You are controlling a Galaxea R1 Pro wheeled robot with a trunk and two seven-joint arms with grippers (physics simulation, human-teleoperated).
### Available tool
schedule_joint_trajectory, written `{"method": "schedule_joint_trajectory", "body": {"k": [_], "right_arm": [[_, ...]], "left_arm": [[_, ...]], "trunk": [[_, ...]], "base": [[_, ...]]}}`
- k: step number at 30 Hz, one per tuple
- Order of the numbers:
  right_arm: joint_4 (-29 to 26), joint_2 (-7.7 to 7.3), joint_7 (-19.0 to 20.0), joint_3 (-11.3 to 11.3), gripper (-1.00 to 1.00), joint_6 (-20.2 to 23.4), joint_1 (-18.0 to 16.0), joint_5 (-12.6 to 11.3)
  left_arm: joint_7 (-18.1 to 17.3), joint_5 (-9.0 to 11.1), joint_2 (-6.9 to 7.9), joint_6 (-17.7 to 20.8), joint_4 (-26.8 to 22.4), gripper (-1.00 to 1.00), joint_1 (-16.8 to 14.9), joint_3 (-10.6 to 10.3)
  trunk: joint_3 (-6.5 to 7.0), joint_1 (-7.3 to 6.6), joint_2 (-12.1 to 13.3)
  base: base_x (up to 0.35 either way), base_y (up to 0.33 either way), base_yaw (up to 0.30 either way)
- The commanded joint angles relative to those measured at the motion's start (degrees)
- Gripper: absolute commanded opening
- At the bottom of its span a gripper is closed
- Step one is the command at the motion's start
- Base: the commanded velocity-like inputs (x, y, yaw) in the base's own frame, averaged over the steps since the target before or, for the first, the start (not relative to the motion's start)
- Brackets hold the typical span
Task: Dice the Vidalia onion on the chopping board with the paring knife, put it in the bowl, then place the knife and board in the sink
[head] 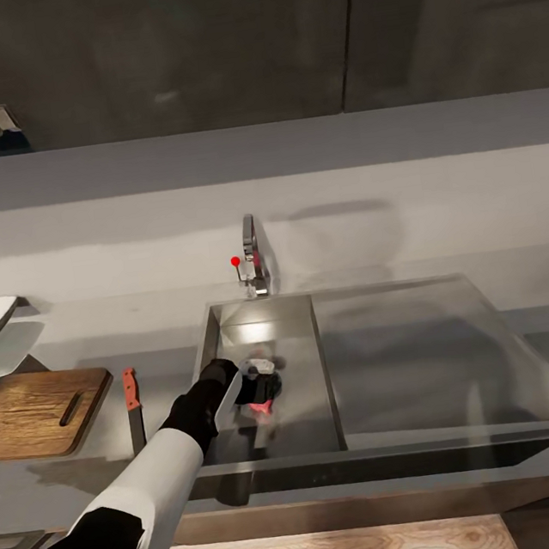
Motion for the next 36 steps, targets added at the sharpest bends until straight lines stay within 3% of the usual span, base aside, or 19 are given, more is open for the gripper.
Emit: {"method": "schedule_joint_trajectory", "body": {"k": [1,7,8,28,34,36], "right_arm": [[0.0,0.0,-0.2,0.5,1.0,-0.1,0.0,-0.3],[0.0,-0.01,-0.2,0.5,1.0,-0.1,0.0,-0.3],[0.0,-0.01,-0.2,0.5,1.0,-0.1,0.0,-0.3],[0.0,-0.01,-0.2,0.5,1.0,-0.1,0.0,-0.3],[0.0,-0.01,-0.2,0.5,1.0,-0.1,0.0,-0.3],[-0.1,-0.01,-0.2,0.5,1.0,-0.1,0.0,-0.3]], "left_arm": [[0.2,0.4,0.02,0.2,0.0,1.0,0.0,-0.2],[0.2,0.4,0.06,0.0,0.0,1.0,0.0,-0.2],[0.2,0.4,0.07,0.0,0.0,-1.0,0.0,-0.2],[0.4,0.4,0.08,0.1,-0.6,-1.0,0.0,-0.1],[0.6,0.4,0.08,0.9,-6.4,-1.0,0.0,-0.1],[0.6,0.4,0.08,2.7,-9.5,-1.0,0.0,-0.1]], "trunk": [[-0.1,0.03,-0.1],[-0.1,0.03,-0.1],[-0.1,0.03,-0.1],[0.6,0.03,-0.1],[1.14,0.03,-0.1],[1.32,0.03,-0.1]], "base": [[0.0,0.0,0.0],[0.0,0.0,0.0],[0.0,0.0,0.0],[0.0,0.0,0.0],[0.0,0.0,0.0],[0.0,0.0,0.0]]}}
